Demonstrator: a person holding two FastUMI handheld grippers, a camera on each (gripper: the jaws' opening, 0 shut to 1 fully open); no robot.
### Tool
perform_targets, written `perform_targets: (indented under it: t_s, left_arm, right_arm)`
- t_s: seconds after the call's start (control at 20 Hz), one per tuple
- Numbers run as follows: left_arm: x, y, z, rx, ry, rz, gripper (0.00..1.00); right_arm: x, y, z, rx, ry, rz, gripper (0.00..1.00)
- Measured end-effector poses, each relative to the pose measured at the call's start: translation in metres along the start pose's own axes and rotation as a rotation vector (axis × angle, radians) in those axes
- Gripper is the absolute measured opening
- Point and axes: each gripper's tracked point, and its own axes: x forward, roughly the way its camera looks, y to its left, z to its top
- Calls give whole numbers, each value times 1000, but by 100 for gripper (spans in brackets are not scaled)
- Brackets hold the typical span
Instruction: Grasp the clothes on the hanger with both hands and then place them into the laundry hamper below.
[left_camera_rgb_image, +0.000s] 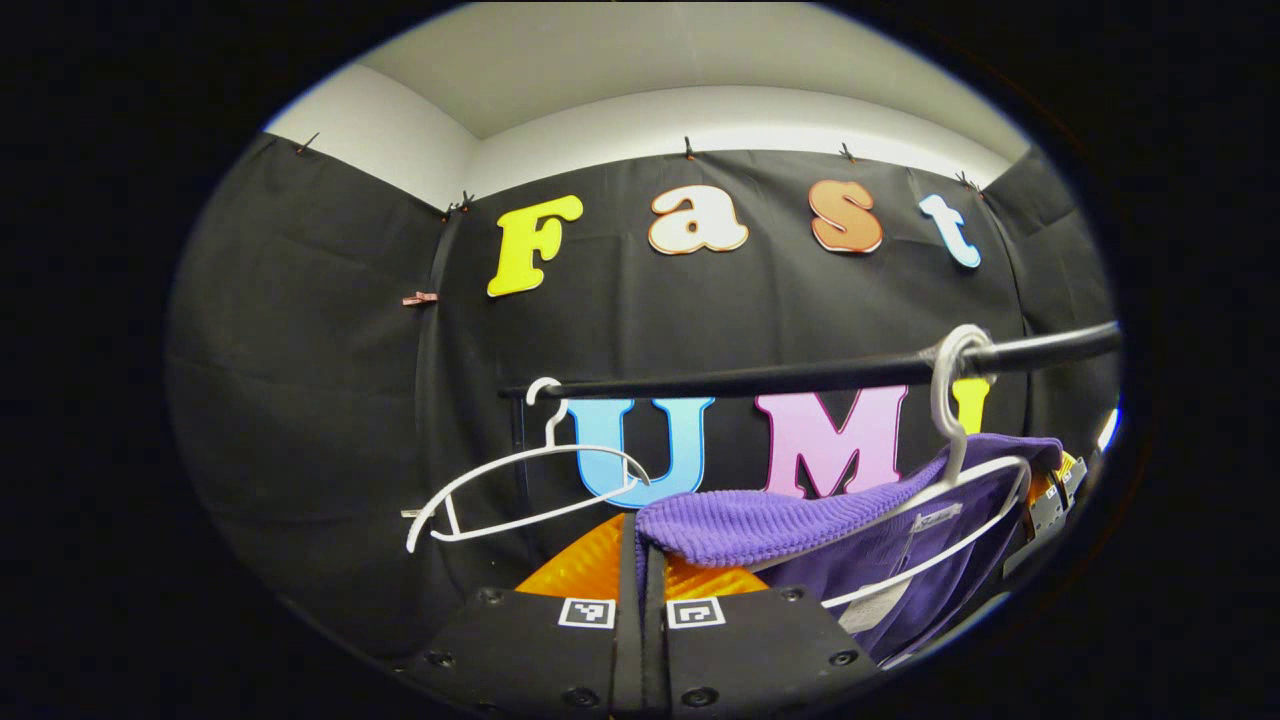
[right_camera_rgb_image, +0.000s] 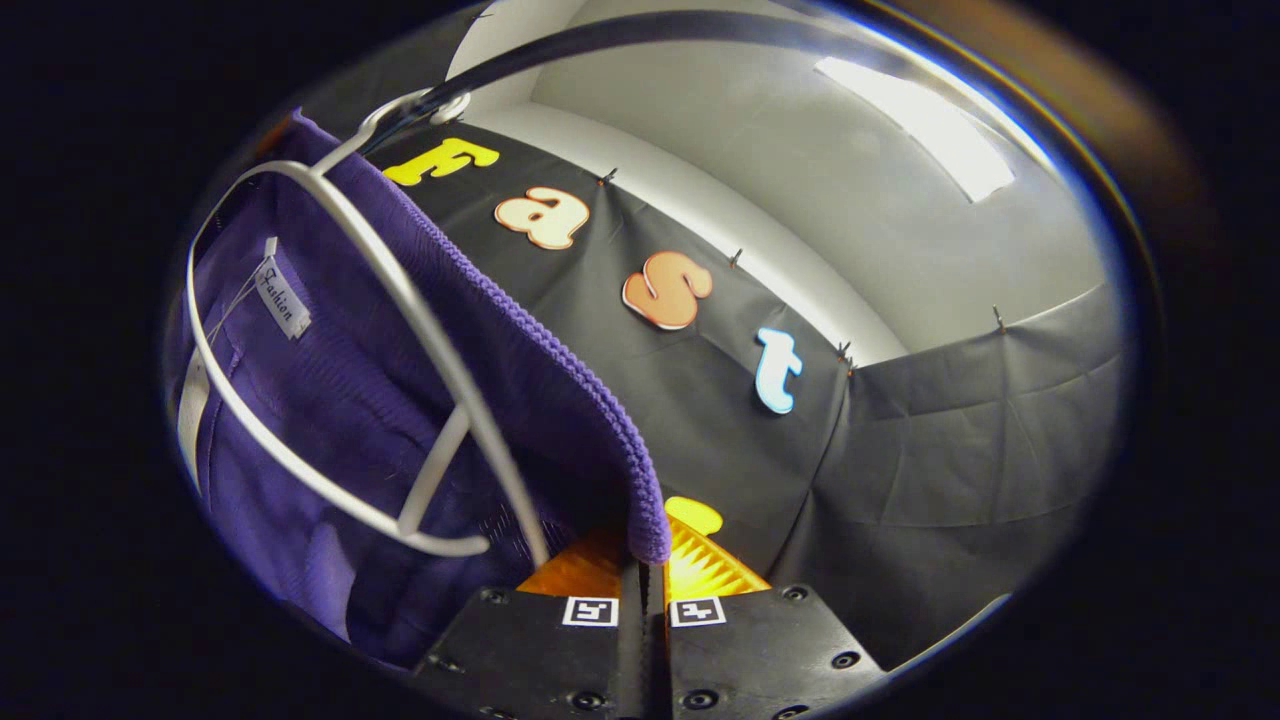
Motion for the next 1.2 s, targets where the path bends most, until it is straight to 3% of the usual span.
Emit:
perform_targets:
  t_s: [0.15,0.4,0.6,0.8,1.05,1.2]
  left_arm:
    - [0,-3,-9,-5,19,-9,5]
    - [-2,16,4,-15,6,6,5]
    - [-4,12,18,-19,-5,-37,5]
    - [2,-2,22,8,-25,-65,5]
    - [23,-4,-27,-14,90,-122,5]
    - [19,6,-42,-45,101,-103,5]
  right_arm:
    - [-14,23,-24,48,62,47,4]
    - [-36,57,-24,152,112,131,4]
    - [-19,16,-2,242,69,33,5]
    - [-10,-1,7,145,-6,3,4]
    - [-6,38,-46,178,101,121,4]
    - [-28,55,-49,196,120,155,5]
